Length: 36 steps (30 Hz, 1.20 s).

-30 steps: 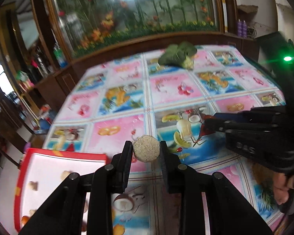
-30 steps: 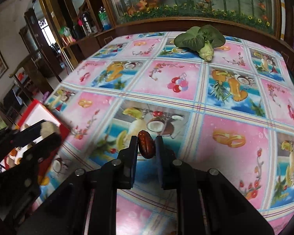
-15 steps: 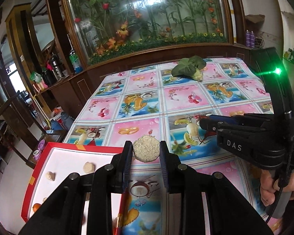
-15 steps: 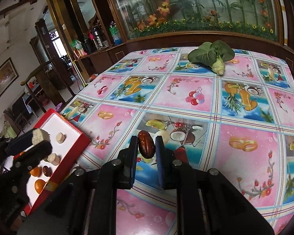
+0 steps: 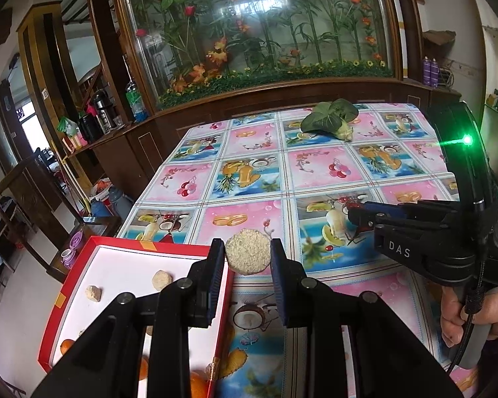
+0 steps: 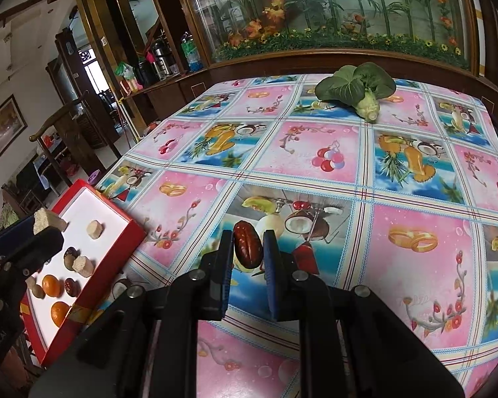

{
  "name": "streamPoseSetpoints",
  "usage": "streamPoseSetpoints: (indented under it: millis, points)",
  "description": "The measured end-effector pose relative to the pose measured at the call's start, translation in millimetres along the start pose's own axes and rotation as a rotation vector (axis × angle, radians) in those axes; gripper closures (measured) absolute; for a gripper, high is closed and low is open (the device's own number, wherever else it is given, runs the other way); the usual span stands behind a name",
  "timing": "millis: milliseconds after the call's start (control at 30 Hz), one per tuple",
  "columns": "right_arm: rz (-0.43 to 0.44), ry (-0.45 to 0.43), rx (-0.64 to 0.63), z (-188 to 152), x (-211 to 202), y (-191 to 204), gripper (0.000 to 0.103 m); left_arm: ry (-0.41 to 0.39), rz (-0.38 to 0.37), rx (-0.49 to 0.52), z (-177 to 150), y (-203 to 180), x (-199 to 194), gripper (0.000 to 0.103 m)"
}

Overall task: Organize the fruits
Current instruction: 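Carry the red date and pale chunk over the tray with both tools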

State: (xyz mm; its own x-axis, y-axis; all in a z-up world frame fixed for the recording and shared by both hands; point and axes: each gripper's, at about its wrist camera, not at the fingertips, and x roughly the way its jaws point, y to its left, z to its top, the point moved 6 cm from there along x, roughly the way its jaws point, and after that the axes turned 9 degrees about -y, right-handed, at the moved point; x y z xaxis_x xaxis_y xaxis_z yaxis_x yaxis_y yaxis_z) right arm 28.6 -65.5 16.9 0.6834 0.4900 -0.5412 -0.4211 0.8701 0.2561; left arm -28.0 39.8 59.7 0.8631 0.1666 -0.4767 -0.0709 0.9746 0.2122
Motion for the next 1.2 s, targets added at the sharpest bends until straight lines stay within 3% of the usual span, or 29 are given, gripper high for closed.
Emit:
streamPoseSetpoints:
  millis: [733, 1200]
  points:
    - [0.007, -0.021, -0.031, -6, -1, 21, 0.083, 0.003, 0.045, -0.079, -13, 47, -5, 0.076]
    - [0.136, -0.055, -0.057, -11, 10, 126, 0.083, 0.014, 0.128, -0.173, -39, 119, -11, 0.076]
